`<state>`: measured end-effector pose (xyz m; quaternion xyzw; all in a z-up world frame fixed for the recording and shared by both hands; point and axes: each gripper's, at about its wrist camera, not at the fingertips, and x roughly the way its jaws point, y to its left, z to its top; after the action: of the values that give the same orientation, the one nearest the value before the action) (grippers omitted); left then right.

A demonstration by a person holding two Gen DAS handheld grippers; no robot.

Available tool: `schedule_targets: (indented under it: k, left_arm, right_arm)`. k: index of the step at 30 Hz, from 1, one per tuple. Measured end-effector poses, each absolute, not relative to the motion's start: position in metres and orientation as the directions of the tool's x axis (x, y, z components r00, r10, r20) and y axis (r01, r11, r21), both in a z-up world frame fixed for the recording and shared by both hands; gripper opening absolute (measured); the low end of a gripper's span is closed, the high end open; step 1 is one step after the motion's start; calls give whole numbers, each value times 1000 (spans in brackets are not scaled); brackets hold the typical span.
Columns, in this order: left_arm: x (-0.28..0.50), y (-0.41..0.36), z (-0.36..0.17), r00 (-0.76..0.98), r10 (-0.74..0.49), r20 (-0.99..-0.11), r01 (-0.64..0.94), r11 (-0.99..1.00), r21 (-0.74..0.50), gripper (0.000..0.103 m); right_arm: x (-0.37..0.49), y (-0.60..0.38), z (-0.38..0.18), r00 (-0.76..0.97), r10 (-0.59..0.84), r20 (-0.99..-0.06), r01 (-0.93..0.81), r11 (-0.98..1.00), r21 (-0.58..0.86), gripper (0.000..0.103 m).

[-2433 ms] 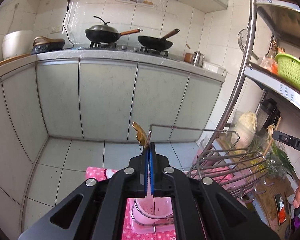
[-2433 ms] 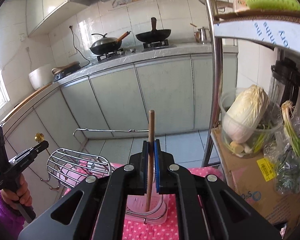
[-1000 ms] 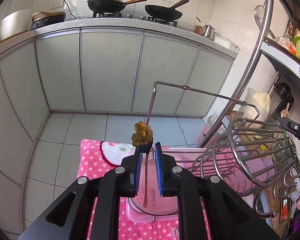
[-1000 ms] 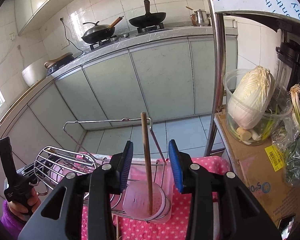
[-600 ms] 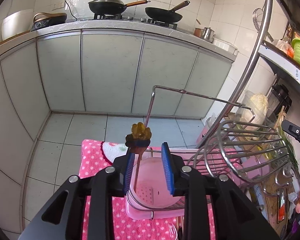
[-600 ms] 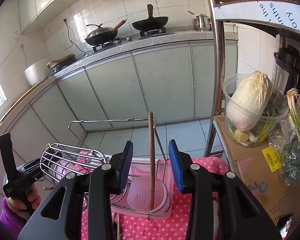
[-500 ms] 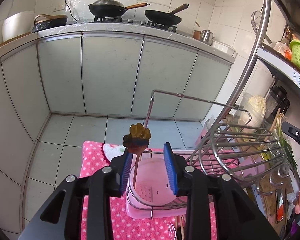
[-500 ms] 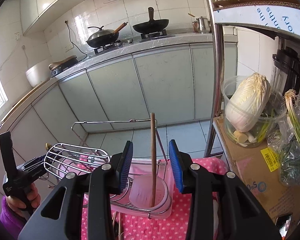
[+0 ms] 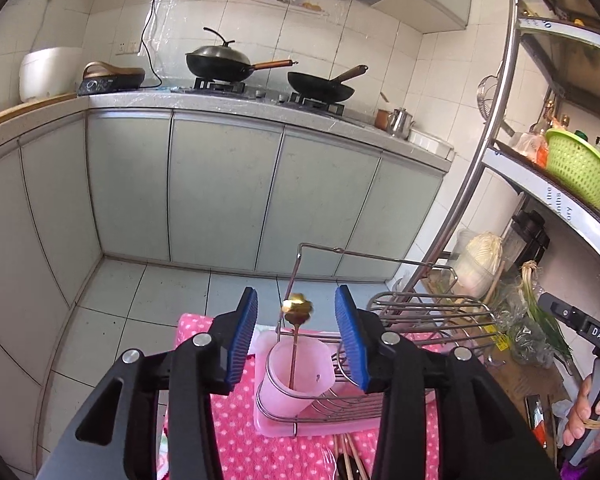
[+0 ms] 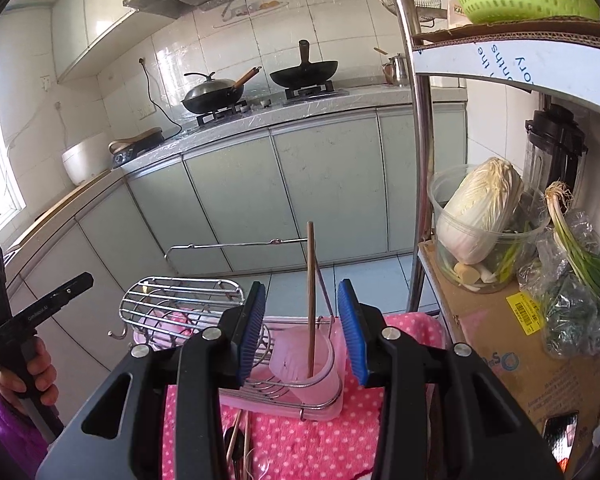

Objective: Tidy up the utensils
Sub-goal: 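Move both open tools back down to the utensils on the cloth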

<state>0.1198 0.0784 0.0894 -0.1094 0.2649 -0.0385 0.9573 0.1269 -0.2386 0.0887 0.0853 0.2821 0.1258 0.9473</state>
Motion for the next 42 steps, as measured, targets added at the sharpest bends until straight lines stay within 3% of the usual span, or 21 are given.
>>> schedule_targets:
  k: [12,20,24,30,42]
  left_arm:
    - [74,66,82,839,-263,-477,118,942,-313,41]
    - [59,49,49,812,-235,-534,134,966,-221,41]
    - [64,41,12,741,-272,-614,150,958,-243,41]
    - [90,31,-60,547,-381,-745,129,918,-375,34]
    - [144,9,-142,321,-407,-855,-15,901,-434,30]
  right_arm:
    - [87,-227,60,779,333,-531,-216,938,271,39]
    - [74,-214,8,705,363,-610,-230,930,288,39]
    - [77,-207,-39,603,429,-673,-230,901,369,39]
    - [87,-200,-98,451,527,-720,-187,845,502,39]
    - [94,-198,-128,406,546,-733,-151,831,535,39]
